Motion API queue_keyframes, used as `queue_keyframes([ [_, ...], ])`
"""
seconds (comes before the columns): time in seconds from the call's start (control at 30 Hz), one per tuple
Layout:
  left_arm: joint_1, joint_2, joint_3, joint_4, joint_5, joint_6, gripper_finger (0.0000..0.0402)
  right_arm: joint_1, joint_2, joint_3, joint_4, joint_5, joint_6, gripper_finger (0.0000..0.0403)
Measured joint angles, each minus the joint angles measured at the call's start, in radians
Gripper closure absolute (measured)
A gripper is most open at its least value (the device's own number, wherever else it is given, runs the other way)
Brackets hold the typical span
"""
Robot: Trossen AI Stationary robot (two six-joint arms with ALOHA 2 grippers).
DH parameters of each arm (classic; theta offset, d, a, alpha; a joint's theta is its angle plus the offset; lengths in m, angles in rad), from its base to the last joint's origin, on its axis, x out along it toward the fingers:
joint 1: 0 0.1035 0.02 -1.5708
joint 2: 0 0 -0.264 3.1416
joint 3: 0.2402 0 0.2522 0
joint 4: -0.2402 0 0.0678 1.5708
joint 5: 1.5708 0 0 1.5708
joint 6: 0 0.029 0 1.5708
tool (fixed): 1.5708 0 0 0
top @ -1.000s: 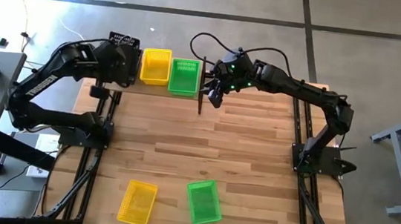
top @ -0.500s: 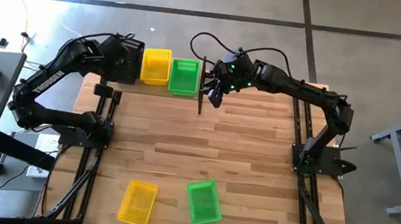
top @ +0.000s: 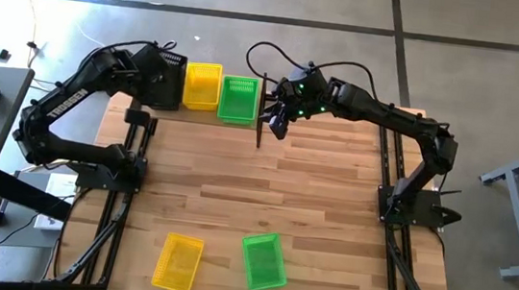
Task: Stack baskets on shelf by color
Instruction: Stack the black basket on top of the black baskets on the shelf
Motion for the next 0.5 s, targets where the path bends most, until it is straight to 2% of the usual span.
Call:
queue_keyframes([
  [0.23,0.054,0.0,0.0,0.0,0.05,-0.001,0.0394,0.0,0.0,0.0,-0.001,0.0,0.0,0.0268],
  [0.5,0.069,0.0,0.0,0.026,0.048,-0.038,0.0342,0.0,0.0,0.0,-0.001,0.0,0.0,0.0268],
])
